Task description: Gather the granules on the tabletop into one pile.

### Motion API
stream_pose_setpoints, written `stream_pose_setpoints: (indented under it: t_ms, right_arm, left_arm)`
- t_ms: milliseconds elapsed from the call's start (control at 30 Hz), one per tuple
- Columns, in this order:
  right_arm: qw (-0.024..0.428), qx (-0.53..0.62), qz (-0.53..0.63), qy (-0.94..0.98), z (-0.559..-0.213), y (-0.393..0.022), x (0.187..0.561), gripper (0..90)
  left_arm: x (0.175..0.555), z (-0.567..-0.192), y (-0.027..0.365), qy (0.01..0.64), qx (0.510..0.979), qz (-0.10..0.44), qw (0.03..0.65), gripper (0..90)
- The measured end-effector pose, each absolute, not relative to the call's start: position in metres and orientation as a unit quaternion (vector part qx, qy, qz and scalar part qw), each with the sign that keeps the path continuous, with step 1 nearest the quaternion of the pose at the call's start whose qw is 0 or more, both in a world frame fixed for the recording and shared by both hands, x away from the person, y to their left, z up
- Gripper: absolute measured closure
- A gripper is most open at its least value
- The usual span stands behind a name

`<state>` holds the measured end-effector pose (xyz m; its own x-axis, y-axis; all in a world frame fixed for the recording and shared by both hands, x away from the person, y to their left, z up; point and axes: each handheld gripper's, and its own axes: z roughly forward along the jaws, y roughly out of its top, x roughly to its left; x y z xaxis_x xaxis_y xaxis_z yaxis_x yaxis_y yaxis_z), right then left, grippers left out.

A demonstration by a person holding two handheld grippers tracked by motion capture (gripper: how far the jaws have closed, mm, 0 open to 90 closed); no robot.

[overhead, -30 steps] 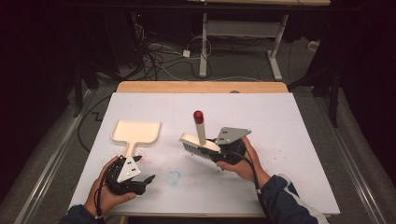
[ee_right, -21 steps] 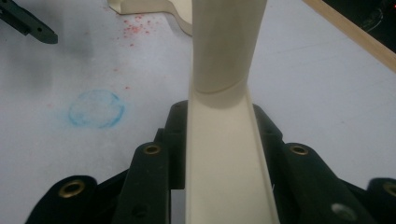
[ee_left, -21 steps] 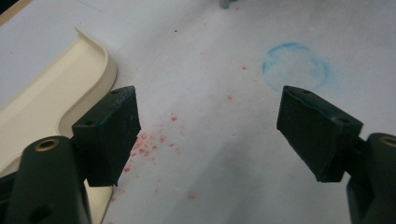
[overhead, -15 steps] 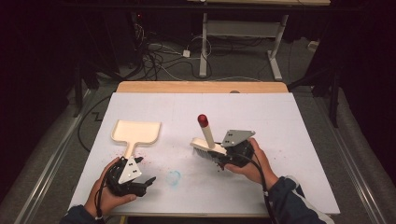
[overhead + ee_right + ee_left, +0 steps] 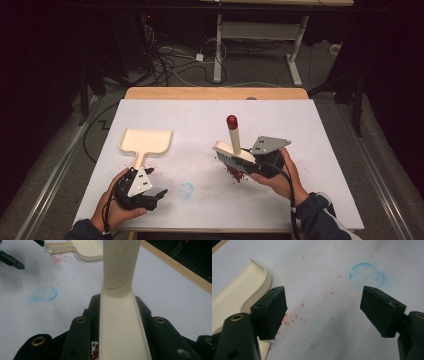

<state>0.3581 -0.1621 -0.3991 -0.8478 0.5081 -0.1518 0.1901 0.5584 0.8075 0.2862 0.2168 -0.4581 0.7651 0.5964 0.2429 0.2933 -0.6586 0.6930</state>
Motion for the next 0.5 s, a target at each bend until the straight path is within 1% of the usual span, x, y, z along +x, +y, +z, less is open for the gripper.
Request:
stream_pose_setpoints:
  t_ms: [133,367,500]
  right_arm:
    - [0.182,0.212,0.436,0.855,-0.403,-0.150,0.371,67.1]
    - [0.184,0.208,0.411,0.868,-0.418,-0.119,0.394,67.1]
    - [0.186,0.211,0.395,0.875,-0.424,-0.113,0.397,67.2]
  left_arm:
    - [0.288,-0.459,0.216,0.252,0.882,0.230,0.325,20.5]
    - [0.289,-0.460,0.215,0.254,0.882,0.228,0.325,20.5]
    - [0.288,-0.460,0.216,0.253,0.883,0.226,0.324,20.5]
